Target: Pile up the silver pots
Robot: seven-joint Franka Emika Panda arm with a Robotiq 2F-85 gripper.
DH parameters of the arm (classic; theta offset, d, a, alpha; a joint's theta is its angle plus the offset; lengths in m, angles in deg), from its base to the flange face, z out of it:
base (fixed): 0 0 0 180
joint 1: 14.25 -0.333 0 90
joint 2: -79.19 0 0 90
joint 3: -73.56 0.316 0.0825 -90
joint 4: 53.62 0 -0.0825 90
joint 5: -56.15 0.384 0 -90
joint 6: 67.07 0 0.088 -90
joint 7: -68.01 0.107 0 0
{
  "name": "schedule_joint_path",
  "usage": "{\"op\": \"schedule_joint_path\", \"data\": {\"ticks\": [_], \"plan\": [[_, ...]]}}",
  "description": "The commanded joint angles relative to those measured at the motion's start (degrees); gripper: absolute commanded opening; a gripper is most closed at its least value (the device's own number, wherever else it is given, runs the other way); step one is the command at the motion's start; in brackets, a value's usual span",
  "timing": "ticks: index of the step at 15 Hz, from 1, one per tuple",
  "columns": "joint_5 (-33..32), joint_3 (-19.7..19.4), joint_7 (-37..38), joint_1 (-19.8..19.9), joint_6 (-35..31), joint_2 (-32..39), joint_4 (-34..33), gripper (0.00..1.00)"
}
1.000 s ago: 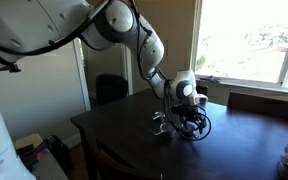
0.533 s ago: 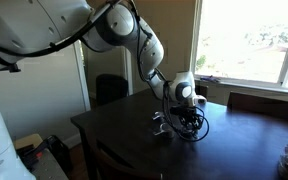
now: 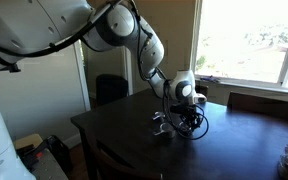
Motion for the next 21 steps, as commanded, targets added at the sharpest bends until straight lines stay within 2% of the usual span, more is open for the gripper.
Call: {"op": "schedule_joint_path", "data": {"ticks": [1, 5, 13, 21], "plan": [[0.78, 1.98, -2.5, 1.64, -0.42, -0.83, 0.74, 0.07], [0.62, 3.13, -4.96, 2.18, 0.69, -2.75, 2.65, 0.07], [0.93, 5.62, -9.81, 3.52, -1.13, -6.22, 6.83, 0.06], [2.57, 9.18, -14.64, 6.04, -3.37, -13.75, 14.76, 0.06]]}}
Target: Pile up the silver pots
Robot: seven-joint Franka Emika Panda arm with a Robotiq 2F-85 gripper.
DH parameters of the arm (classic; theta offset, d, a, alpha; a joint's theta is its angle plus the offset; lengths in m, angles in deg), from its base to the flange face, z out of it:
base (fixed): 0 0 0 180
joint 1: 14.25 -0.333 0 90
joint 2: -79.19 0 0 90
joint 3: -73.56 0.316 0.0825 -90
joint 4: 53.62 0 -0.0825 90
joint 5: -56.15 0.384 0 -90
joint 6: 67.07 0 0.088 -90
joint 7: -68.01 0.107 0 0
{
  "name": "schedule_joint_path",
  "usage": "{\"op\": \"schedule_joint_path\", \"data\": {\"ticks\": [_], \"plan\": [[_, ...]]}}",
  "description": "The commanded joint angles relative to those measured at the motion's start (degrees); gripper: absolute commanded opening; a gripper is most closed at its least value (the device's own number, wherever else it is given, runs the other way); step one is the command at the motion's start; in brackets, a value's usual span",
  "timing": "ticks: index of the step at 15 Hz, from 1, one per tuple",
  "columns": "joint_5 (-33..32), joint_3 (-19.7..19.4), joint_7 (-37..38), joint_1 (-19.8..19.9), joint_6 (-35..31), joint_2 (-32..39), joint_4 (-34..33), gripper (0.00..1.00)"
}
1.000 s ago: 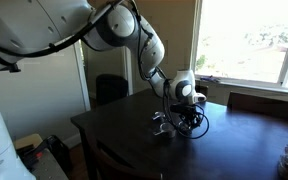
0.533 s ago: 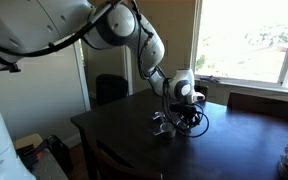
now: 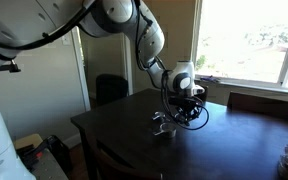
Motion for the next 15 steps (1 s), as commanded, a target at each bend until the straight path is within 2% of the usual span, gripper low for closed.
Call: {"op": "schedule_joint_path", "data": {"ticks": [1, 9, 15], "plan": [[1.07, 2.43, -3.71, 2.03, -2.16, -7.86, 10.21, 0.06], [0.06, 3.01, -8.4, 1.93, -4.64, -17.31, 25.03, 0.06], [-1.02, 1.19, -6.4, 0.09, -5.19, -17.46, 28.53, 0.05]]}}
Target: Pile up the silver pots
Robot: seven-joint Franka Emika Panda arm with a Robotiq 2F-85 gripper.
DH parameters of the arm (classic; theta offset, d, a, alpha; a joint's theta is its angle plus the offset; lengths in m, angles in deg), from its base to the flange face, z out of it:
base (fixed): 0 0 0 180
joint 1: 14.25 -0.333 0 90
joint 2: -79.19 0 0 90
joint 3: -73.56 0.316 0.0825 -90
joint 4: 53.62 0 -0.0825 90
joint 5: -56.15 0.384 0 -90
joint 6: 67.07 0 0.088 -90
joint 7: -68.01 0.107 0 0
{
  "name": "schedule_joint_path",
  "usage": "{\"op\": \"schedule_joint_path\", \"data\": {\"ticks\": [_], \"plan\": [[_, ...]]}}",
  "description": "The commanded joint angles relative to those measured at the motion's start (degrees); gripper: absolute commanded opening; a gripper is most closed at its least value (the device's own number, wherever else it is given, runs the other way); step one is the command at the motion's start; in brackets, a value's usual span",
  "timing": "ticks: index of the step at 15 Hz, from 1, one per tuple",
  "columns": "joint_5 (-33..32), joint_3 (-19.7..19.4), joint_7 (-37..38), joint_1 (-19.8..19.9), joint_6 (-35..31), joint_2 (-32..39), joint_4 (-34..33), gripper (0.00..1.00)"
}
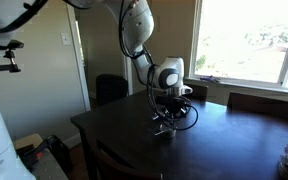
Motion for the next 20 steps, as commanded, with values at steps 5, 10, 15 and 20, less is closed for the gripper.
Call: {"op": "schedule_joint_path", "data": {"ticks": [5, 10, 15, 20], "plan": [[-1.03, -2.21, 3.21, -1.66, -11.66, -1.45, 6.45, 0.05], [-1.75, -3.7, 2.66, -0.92, -12.98, -3.68, 9.89, 0.04], [-1.39, -3.31, 2.82, -0.87, -12.24, -2.54, 8.67, 0.04], [-1.41, -2.52, 2.95, -1.49, -12.32, -2.02, 8.07, 0.04]]}}
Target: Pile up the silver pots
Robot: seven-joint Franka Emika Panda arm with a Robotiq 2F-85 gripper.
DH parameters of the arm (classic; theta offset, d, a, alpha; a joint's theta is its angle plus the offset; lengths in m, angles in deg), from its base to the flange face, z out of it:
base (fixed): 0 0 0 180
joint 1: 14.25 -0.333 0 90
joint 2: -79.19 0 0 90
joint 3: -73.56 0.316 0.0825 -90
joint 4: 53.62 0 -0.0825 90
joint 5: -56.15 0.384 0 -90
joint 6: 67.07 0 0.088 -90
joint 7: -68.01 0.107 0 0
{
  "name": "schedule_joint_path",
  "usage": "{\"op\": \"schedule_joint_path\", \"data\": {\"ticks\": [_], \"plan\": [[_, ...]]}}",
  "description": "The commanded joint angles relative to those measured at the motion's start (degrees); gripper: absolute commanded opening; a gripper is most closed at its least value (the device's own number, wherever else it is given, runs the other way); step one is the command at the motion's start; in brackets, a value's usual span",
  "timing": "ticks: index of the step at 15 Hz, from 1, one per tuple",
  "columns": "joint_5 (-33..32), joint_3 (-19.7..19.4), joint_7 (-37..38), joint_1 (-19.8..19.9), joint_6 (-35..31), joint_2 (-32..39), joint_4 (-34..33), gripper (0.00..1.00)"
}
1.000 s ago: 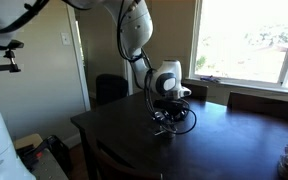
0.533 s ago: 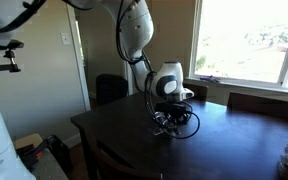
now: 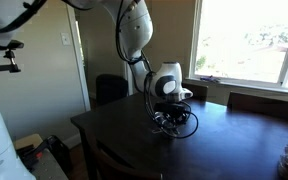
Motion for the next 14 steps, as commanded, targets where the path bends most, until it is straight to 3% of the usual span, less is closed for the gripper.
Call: {"op": "schedule_joint_path", "data": {"ticks": [1, 14], "plan": [[-0.85, -0.01, 1.8, -1.09, -0.59, -1.75, 2.05, 0.04], [-0.84, -2.17, 6.64, -3.95, -1.04, 1.76, -1.46, 0.03]]}}
